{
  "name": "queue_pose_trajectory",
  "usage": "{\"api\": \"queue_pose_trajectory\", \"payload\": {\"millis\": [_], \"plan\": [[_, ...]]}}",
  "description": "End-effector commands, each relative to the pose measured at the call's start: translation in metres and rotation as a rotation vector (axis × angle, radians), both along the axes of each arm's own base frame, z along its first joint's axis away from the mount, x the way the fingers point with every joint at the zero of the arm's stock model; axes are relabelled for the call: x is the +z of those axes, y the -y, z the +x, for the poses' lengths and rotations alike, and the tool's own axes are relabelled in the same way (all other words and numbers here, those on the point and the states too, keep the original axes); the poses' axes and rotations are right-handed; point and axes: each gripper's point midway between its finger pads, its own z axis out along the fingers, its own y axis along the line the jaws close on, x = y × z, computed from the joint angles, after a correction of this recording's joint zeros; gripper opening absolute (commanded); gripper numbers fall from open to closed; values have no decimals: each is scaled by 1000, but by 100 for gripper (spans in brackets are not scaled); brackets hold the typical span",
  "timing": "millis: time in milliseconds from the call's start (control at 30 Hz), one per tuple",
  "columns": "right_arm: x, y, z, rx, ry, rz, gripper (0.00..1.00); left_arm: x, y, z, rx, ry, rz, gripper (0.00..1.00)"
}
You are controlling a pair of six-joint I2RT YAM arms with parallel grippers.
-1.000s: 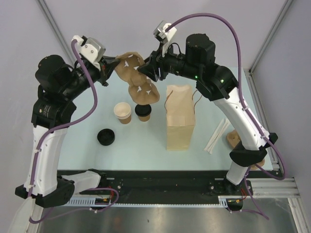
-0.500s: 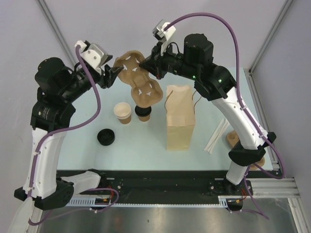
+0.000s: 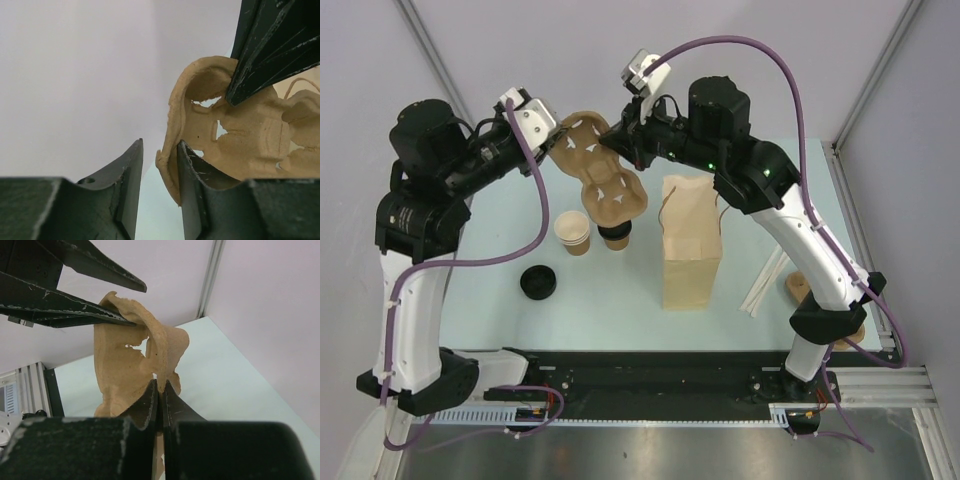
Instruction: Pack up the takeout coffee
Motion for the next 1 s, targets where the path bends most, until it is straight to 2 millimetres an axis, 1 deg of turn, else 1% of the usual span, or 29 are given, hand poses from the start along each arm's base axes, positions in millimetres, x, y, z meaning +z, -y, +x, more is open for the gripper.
{"api": "queue_pose_trajectory", "payload": {"millis": [0, 33, 67, 100, 133, 167, 200, 233, 267, 300, 333, 367, 400, 433, 467, 500, 533, 600, 633, 700, 733, 767, 800, 833, 867, 900, 933, 967], "plan": [[23, 1, -5, 0, 65, 49, 0, -4, -1, 2, -12, 18, 73, 33], [23, 2, -5, -1, 66, 48, 0, -3, -1, 2, -12, 21, 76, 29], [22, 2, -5, -1, 68, 44, 0, -4, -1, 2, -14, 20, 79, 20], [23, 3, -5, -3, 72, 42, 0, -6, 0, 2, -20, 16, 89, 15], [23, 3, -6, -1, 75, 39, 5, -6, 0, 2, -22, 15, 89, 9], [23, 5, -5, -8, 85, 34, 20, -6, 0, 2, -20, 17, 90, 0], [27, 9, -6, -11, 94, 35, 27, -5, -1, 2, -17, 19, 87, 0], [26, 13, -4, -17, 88, 27, 34, -6, -2, 4, -9, 18, 88, 0], [29, 17, -6, -6, 80, 31, 49, -6, -3, 6, -1, 19, 88, 0], [40, 30, 1, -29, 90, 51, 57, -5, -3, 6, 1, 18, 82, 0], [42, 40, 3, -43, 83, 46, 64, -4, -5, 6, 6, 17, 75, 0], [46, 48, 4, -41, 84, 52, 74, -4, -5, 7, 5, 13, 68, 0], [54, 69, 17, -87, 96, 62, 79, -2, -6, 7, 8, 9, 50, 0], [60, 83, 18, -103, 104, 70, 85, 1, -6, 6, 9, 11, 41, 0], [61, 93, 19, -97, 109, 69, 93, 1, -6, 7, 8, 8, 35, 0], [60, 105, 27, -121, 125, 52, 96, 4, -4, 5, -8, 11, 25, 0], [51, 123, 39, -162, 121, 17, 97, 5, -1, 3, -23, 13, 21, 0], [33, 139, 54, -185, 108, -45, 97, 10, 5, -2, -61, 13, -13, 0], [13, 154, 71, -218, 86, -116, 97, 12, 8, -3, -76, 13, -23, 0], [-10, 161, 81, -198, 65, -191, 97, 14, 16, -9, -129, 7, -45, 0], [-28, 170, 86, -191, 60, -268, 97, 15, 18, -12, -149, 7, -51, 0], [-46, 170, 96, -183, 47, -322, 97, 15, 21, -13, -165, 5, -54, 0], [-58, 172, 100, -177, 43, -367, 98, 16, 23, -16, -183, 4, -65, 0], [-76, 175, 100, -164, 11, -423, 97, 15, 27, -20, -213, 1, -68, 0], [-92, 177, 109, -155, 19, -487, 97, 15, 29, -22, -227, -1, -71, 0], [-103, 178, 113, -148, 2, -515, 97, 15, 31, -24, -242, -8, -76, 0], [-114, 180, 112, -134, -22, -546, 96, 16, 33, -27, -264, -10, -81, 0], [-121, 181, 115, -121, -22, -570, 96, 16, 35, -29, -276, -15, -86, 0]]}}
